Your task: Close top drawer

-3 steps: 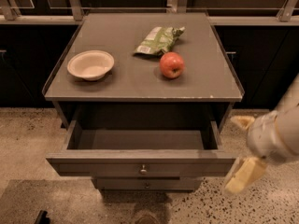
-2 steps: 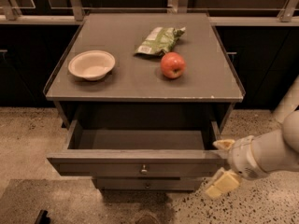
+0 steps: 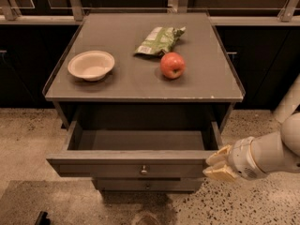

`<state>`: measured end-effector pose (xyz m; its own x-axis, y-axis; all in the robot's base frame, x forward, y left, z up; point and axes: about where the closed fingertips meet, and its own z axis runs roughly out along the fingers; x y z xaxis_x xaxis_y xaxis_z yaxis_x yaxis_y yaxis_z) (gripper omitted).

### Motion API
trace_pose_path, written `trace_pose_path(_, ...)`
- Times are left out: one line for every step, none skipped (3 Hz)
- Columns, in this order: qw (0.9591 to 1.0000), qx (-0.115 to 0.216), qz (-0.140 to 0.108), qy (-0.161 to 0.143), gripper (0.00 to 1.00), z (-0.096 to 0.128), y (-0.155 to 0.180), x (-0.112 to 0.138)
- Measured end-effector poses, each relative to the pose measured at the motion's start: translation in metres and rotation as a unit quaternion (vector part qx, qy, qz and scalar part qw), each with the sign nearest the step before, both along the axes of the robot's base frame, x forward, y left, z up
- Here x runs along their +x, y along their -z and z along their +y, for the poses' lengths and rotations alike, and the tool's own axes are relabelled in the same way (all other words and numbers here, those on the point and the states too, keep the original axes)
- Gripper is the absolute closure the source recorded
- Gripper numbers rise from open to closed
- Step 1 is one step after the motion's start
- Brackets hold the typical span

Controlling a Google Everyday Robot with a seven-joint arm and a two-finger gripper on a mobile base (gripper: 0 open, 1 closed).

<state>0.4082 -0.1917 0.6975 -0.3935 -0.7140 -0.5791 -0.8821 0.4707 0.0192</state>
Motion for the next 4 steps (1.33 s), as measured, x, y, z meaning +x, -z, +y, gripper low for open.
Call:
trace_pose_path(1.0000, 0.000, 0.000, 0.000, 0.84, 0.000, 0.000, 0.000)
trace_pose_path(0.9993, 0.029, -0.015, 0.018, 1.00, -0.001, 0.021, -0.002)
trace_pose_path(0.9966, 0.070, -0.029, 0.035, 1.00, 0.001, 0.061, 0.019)
trace_pose_path(0.9957, 0.079, -0.035, 0.034, 1.00, 0.003, 0.070, 0.027)
